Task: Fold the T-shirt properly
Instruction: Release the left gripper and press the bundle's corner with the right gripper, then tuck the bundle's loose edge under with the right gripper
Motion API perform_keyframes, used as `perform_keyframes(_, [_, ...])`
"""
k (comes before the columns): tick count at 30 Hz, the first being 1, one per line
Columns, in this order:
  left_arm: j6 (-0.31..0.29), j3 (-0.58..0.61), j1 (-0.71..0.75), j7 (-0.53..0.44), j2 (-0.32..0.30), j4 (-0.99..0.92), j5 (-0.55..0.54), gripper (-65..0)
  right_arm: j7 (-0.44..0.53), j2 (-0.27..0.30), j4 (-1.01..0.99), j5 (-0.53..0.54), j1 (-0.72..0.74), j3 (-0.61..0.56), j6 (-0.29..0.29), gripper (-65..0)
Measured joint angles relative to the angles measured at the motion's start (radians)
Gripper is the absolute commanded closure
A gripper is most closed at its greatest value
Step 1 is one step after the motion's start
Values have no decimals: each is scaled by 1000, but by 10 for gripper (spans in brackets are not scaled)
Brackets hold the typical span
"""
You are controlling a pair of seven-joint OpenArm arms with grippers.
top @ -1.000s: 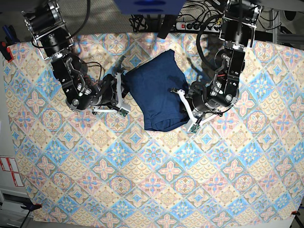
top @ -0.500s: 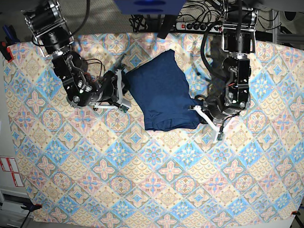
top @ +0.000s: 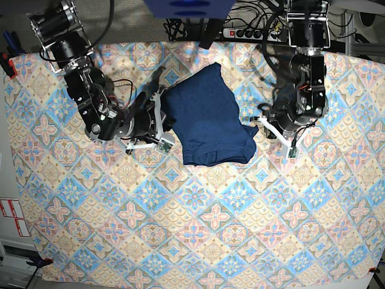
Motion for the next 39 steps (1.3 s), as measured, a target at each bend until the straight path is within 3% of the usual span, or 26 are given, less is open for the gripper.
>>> perform_keyframes(5, [-3,8,90,-6,1,210,-5,-2,0,-56,-14,-14,66,0,-2,-82])
perform_keyframes(11, [-3,9,151,5,0,226,-1,-2,12,-184,-226,-5,157,-9,2,-82])
perform_keyframes(15, [-4,13,193,4,5,227,-2,-2,63,-231,-375,-13,230,-7,-2,-82])
perform_keyframes(27, [-4,12,266,1,3,328,-5,-2,354,-317,-873,-13,359,-8,-2,-82])
perform_keyframes(31, [-4,11,266,1,3,328,-3,-2,472,-314,-919,-14,360,-8,-4,-82])
perform_keyframes(39, [-4,13,265,1,40,327,-3,-2,528,-315,-922,-17,376,-8,-7,-82])
